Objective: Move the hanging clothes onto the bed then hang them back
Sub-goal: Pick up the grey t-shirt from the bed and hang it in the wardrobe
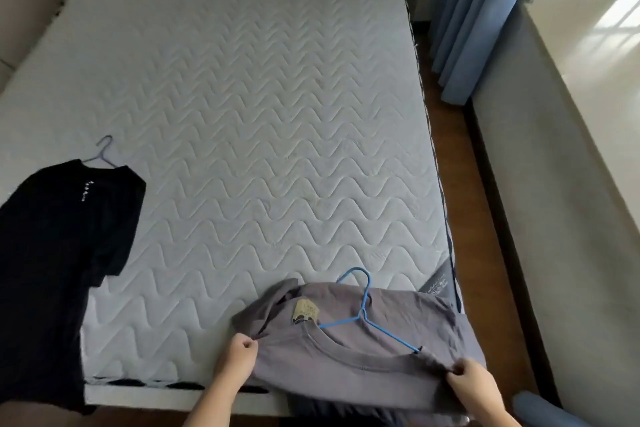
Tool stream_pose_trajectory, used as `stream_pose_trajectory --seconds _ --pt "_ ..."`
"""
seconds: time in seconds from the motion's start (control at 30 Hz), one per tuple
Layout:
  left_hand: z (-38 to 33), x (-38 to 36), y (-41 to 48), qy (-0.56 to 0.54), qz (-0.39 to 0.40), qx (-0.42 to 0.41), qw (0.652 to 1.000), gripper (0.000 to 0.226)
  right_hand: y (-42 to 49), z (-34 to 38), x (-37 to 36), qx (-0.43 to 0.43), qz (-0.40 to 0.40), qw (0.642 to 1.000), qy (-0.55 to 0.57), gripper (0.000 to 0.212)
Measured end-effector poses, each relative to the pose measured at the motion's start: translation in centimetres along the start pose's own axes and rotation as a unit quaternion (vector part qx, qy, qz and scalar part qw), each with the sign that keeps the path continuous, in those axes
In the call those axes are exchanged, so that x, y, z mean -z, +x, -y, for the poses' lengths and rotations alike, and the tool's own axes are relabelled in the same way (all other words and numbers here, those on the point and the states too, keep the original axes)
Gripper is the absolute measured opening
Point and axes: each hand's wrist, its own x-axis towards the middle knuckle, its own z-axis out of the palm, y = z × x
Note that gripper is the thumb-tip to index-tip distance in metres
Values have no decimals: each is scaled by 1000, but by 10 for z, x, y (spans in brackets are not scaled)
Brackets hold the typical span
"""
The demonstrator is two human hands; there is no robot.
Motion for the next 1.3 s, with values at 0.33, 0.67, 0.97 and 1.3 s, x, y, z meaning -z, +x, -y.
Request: stream_pose_trajectory --seconds 0.33,0.67,0.97,1.3 --pt "55 26 -66 -118 -45 -61 990 11 -27 54 47 154 -87 984 -31 28" --pt "155 91 -130 -216 -337 -85 913 17 -94 170 30 370 -73 921 -99 24" --pt "305 177 -200 -211 -581 -22 786 23 -214 261 -89 466 6 865 -186 39" --pt "515 186 -305 -385 -639 144 650 16 -412 356 -266 665 83 698 -253 26"
